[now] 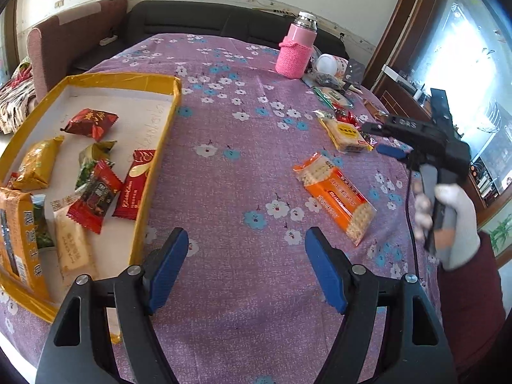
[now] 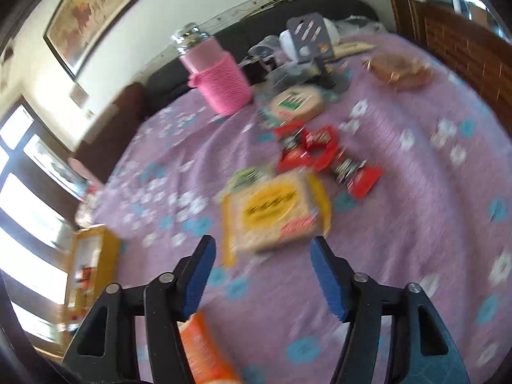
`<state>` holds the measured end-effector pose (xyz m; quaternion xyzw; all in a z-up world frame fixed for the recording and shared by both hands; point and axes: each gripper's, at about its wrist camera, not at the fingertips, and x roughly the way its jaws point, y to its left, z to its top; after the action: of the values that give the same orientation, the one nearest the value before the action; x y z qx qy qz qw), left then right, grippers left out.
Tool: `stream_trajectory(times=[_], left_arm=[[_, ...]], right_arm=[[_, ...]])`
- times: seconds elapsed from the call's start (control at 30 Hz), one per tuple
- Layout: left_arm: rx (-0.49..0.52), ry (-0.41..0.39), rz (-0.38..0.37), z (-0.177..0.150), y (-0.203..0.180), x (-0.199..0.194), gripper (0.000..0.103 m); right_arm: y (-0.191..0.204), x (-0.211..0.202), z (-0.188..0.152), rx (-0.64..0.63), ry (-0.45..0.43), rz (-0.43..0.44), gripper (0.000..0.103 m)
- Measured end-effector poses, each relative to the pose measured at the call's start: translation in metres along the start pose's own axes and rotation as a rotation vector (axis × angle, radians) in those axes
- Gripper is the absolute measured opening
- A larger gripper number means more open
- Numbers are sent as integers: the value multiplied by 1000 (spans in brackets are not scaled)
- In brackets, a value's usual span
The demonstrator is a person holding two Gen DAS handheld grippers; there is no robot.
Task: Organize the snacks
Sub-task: 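Grasp the round-label cracker packet with the right tool while the left grasps the orange cracker packet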
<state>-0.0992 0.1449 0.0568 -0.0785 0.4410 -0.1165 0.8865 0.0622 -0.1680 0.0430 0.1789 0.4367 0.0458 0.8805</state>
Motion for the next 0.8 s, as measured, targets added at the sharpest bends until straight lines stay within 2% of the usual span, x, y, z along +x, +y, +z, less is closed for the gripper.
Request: stream_trajectory(times=[0.03, 0.2, 0.3, 0.43, 0.5, 0.6, 0.7, 0.73, 0.8], left_arm=[[-1, 8, -14, 1, 0, 2, 75], [-6, 41, -47, 3, -2, 13, 75], [-4, 54, -57, 4, -3, 18, 75], [-6, 60, -67, 6, -4, 22, 75], [-10, 61, -76, 6, -3, 23, 75], [-16, 62, -84, 7, -3, 23, 75], [-15, 65, -83, 6, -4, 23, 75], [-13, 65, -85, 7, -4, 24, 75], [-9, 64, -89, 6, -7, 23, 75]], right_arm=[[1, 6, 6, -24, 5, -31, 75], [3, 44, 33, -64, 79, -116, 76], [15, 64, 40, -115, 117, -189, 84], [34, 77, 34, -195, 140, -215, 97], [40, 84, 30, -243, 160, -239, 99], [40, 79, 26, -239, 139, -240, 96], [32, 68, 23, -185, 129, -205, 83], [33, 64, 20, -190, 122, -187, 75], [37, 56, 12, -218, 121, -206, 74]])
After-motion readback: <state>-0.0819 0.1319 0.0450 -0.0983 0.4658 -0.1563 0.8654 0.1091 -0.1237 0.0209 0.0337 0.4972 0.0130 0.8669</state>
